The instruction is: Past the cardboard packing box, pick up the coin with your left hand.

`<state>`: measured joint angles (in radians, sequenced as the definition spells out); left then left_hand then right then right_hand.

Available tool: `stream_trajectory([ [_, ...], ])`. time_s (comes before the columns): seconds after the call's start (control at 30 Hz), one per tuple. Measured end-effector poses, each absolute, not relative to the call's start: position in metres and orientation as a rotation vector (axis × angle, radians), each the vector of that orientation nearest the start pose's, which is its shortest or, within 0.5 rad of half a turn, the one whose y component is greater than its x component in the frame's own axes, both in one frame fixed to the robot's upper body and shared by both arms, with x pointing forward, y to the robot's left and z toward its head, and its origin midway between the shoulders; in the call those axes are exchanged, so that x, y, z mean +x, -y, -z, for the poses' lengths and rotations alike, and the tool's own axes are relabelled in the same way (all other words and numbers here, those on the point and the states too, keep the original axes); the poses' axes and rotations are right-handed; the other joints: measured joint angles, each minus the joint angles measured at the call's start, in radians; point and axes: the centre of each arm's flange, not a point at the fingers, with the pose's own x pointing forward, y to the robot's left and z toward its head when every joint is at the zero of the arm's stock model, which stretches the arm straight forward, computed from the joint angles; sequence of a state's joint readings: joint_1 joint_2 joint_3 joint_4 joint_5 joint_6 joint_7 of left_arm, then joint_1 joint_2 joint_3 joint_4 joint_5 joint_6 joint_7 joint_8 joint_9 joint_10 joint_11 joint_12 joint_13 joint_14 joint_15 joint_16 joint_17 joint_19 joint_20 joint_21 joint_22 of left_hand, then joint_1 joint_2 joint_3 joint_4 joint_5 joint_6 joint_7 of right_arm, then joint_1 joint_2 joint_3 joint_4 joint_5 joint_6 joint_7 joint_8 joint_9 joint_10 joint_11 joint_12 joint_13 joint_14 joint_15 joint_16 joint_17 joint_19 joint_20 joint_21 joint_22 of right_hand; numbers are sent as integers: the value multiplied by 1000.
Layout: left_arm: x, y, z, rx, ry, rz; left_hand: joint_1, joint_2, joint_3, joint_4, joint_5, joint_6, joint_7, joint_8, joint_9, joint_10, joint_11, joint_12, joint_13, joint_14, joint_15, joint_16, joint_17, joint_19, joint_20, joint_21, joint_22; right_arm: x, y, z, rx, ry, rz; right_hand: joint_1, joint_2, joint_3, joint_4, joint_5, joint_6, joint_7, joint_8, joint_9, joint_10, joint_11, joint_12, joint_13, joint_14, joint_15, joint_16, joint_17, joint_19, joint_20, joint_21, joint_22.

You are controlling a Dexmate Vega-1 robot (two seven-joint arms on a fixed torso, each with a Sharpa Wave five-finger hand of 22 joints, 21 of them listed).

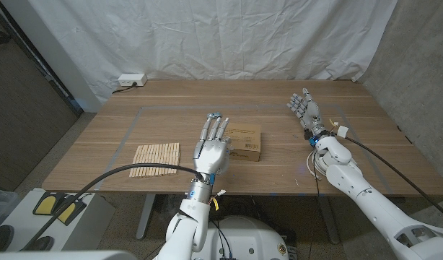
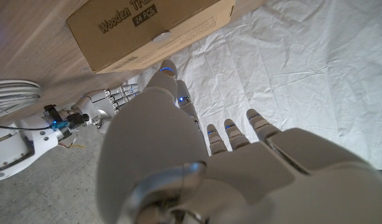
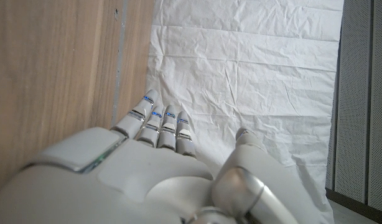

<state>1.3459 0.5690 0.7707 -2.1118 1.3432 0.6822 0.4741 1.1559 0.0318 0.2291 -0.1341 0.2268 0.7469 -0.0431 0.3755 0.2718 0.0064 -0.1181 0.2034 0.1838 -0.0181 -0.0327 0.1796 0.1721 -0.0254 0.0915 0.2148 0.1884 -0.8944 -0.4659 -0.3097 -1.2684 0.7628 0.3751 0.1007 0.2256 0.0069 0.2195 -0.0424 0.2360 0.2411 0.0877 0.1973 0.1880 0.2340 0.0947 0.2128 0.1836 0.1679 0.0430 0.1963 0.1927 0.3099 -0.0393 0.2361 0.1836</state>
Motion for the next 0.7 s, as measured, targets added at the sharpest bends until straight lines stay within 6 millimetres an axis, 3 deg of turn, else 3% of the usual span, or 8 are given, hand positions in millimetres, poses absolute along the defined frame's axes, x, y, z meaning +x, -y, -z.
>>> stream_trajectory([
  [0.7, 425, -103, 144, 1432, 898, -540, 4, 4, -4, -4, -4, 0, 0, 0, 5, 0, 0, 0, 0, 0, 0, 0, 0, 0, 0, 0, 0, 644, 307, 46, 202, 637, -209, -2, 12, 0, 0, 0, 0, 0, 0, 0, 0, 0, 0, 0, 0, 0, 0, 0, 0, 0, -8, 0],
])
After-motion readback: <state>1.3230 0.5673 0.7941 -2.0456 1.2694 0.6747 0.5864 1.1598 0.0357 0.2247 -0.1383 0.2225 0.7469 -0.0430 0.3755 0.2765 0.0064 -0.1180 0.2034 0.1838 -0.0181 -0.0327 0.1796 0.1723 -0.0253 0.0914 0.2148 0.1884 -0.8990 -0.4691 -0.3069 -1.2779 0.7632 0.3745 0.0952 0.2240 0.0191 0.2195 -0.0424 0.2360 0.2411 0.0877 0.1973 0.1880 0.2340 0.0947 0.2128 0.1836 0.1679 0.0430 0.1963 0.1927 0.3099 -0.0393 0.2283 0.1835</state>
